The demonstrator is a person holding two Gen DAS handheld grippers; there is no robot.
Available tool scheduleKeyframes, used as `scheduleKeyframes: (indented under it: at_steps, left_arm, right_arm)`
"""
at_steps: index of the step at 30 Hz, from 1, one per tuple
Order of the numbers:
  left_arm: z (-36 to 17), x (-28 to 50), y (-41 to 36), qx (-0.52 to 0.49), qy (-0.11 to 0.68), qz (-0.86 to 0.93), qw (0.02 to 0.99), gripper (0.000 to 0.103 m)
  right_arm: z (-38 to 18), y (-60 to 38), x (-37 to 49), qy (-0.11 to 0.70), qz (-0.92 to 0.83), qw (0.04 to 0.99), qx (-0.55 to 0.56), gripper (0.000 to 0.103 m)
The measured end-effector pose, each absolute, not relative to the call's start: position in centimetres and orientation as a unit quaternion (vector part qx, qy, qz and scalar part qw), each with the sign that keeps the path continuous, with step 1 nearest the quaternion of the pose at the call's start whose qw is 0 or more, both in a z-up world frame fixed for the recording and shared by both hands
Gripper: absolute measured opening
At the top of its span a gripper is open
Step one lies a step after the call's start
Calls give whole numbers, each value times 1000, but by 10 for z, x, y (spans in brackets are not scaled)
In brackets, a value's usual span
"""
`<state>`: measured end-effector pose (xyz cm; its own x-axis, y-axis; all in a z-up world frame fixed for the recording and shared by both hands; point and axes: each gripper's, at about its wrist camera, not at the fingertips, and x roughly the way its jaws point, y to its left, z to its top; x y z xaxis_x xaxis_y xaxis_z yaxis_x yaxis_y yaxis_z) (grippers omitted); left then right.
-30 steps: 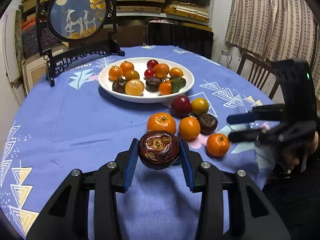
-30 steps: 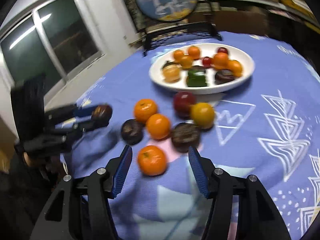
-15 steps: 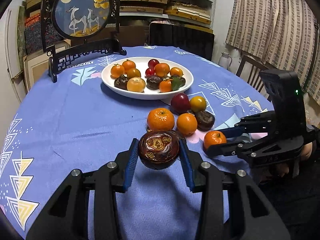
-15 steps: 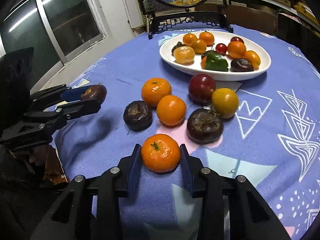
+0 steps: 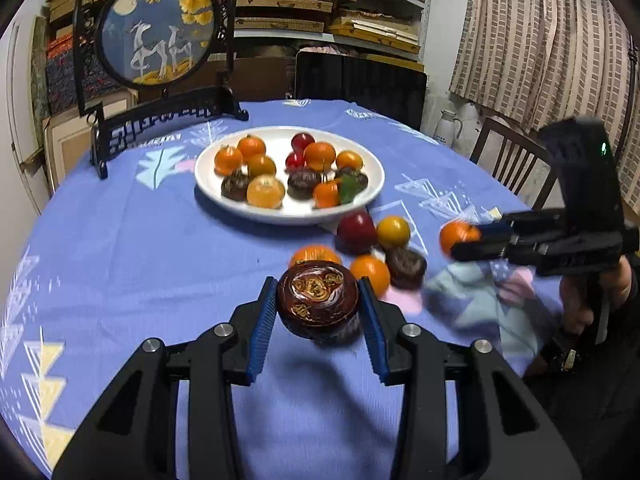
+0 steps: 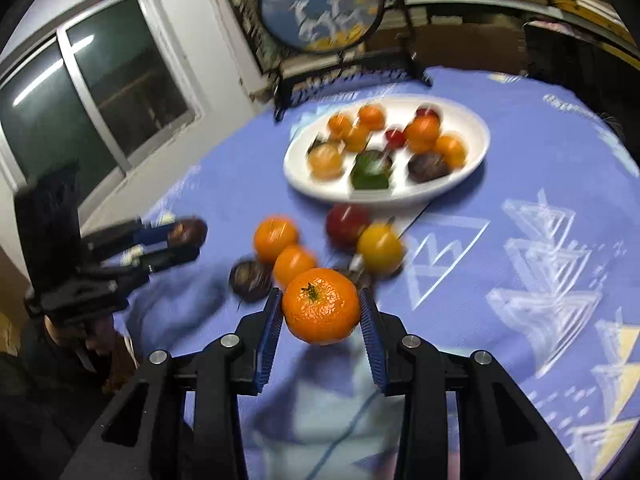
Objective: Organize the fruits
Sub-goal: 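Lower both fruits onto the white plate and open both tools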
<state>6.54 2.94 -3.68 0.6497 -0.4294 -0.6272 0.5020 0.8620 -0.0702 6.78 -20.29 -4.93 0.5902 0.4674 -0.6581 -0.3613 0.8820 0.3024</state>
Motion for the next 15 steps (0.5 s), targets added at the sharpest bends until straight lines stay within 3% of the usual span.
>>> scheduleKeyframes:
  at_steps: [8, 15]
  left_arm:
    - [-20, 135, -10, 67, 334, -269, 901, 40]
    - [-35, 197, -41, 77, 364, -271, 888, 40]
  right_arm:
    - [3, -243, 142, 351, 222, 900, 136, 39]
    - [0, -225, 226, 368, 212, 895, 133, 39]
